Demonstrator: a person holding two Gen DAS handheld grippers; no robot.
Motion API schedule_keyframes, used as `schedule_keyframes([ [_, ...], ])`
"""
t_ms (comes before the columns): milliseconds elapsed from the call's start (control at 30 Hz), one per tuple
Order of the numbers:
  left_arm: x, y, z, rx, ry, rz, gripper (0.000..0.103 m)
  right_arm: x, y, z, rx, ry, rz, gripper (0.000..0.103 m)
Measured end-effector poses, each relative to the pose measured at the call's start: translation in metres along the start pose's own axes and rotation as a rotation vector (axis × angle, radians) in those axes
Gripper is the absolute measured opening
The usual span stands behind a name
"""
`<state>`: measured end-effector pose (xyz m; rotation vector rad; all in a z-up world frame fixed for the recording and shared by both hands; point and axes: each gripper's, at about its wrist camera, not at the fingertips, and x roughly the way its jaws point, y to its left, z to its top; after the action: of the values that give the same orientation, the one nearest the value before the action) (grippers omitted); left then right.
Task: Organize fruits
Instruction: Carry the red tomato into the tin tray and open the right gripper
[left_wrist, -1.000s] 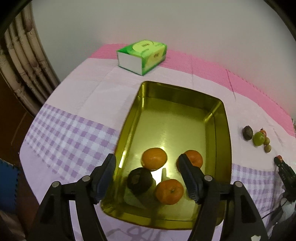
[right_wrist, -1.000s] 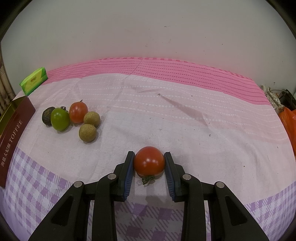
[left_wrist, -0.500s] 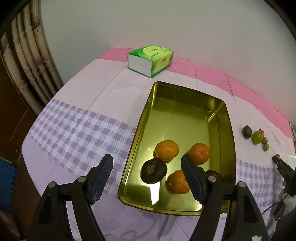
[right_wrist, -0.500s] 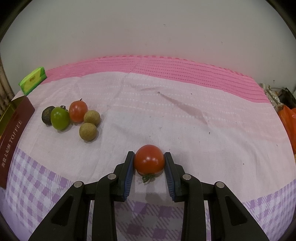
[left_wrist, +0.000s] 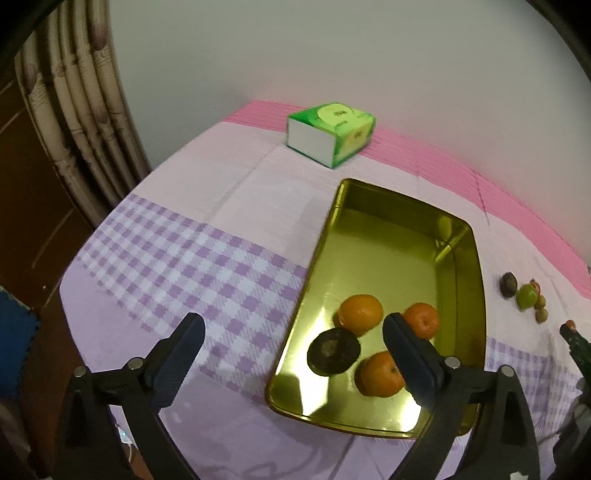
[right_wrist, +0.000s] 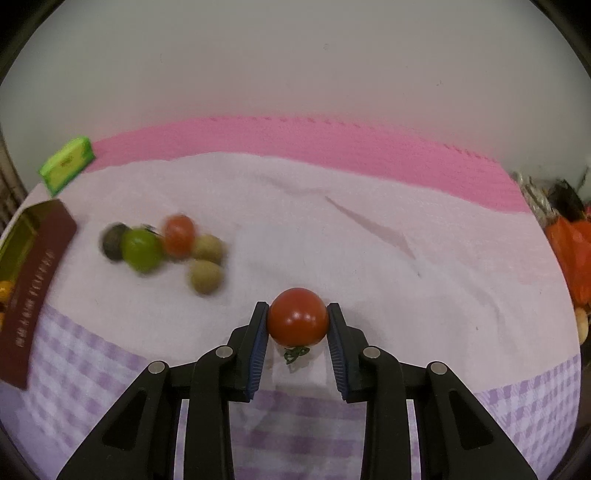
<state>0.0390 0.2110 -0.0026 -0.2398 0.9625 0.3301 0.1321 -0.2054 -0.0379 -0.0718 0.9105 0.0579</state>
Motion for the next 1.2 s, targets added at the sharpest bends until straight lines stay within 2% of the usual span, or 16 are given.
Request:
schedule_keyframes([
  [133, 0.0, 0.008, 0.003, -0.033, 0.002, 0.006, 0.096, -0.022, 0.044, 0.016, -0.064, -0.048, 0.11, 0.032],
  [367, -0.001, 0.019, 0.005, -0.078, -0.002, 0.049, 0.097, -0.053, 0.151, 0.029, -0.238, -0.09, 0.339, 0.032],
  [600, -0.005, 0.04, 0.008, -0.154, -0.011, 0.09, 0.1, -0.053, 0.22, 0.019, -0.333, -0.037, 0.47, 0.032],
  [933, -0.002, 0.039, 0.006, -0.147, 0.002, 0.104, 0.1, -0.032, 0.266, -0.001, -0.424, 0.048, 0.49, 0.032],
  [1200, -0.004, 0.036, 0.004, -0.136, -0.006, 0.11, 0.1, -0.022, 0.278, -0.009, -0.459, 0.067, 0.471, 0.032],
])
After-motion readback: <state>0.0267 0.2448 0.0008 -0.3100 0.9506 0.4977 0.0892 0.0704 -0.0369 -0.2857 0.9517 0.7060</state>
